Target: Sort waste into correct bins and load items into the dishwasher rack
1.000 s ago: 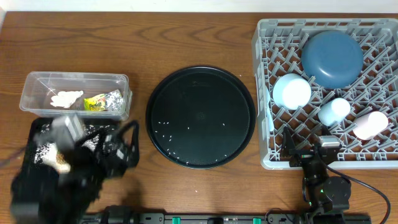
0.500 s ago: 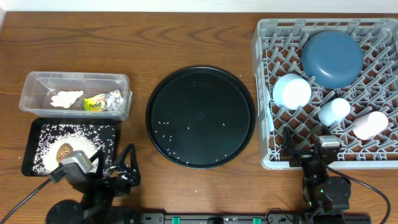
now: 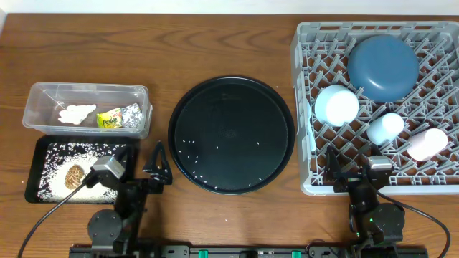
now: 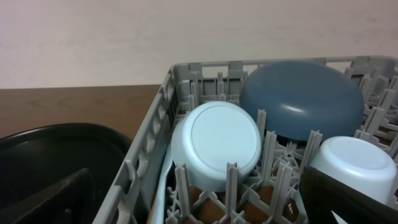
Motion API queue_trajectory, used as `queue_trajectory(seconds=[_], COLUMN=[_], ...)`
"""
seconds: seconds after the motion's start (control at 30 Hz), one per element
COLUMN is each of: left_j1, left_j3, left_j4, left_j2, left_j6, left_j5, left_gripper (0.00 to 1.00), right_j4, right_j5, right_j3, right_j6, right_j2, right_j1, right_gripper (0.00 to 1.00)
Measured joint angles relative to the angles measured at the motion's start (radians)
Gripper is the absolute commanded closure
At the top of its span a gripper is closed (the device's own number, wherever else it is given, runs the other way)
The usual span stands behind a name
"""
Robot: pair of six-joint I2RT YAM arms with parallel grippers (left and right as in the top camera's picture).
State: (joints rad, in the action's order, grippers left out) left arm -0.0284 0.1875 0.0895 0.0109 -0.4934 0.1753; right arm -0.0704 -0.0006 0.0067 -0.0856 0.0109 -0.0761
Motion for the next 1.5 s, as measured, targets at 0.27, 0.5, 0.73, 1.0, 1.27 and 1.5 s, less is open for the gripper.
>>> queue_trajectory(seconds=[0.27,0.5,0.73,1.0,1.27,1.5], left_j1=[-0.001,-0.002,-0.002,-0.002,-0.002,-0.002], left_j3=[-0.182,-0.182,-0.171,-0.170,-0.170,-0.170], left_j4=[-0.171,-0.103,-0.071,-0.070,-0.070,-0.070], left_j2=[-0.001,-0.001,-0.001,-0.001,-0.001,-0.001], left_j6=[0.001,0.117,0.352,0.518,0.551,0.554], left_j5=[-0.007,-0.026,-0.047,-0.049,-0.048,-0.048], left_gripper=[0.02,0.02,0.02,0.02,0.02,0.02], right_j4=[0.000,0.000,0.000,0.000,0.000,0.000], right_j5=[0.000,0.000,0.000,0.000,0.000,0.000], right_j3=[0.000,0.000,0.000,0.000,0.000,0.000], right_j6=[0.000,0.000,0.000,0.000,0.000,0.000], right_j2=[0.000,0.000,0.000,0.000,0.000,0.000], right_j1=[0.000,0.000,0.000,0.000,0.000,0.000], right_gripper=[0.01,0.01,0.01,0.01,0.01,0.01])
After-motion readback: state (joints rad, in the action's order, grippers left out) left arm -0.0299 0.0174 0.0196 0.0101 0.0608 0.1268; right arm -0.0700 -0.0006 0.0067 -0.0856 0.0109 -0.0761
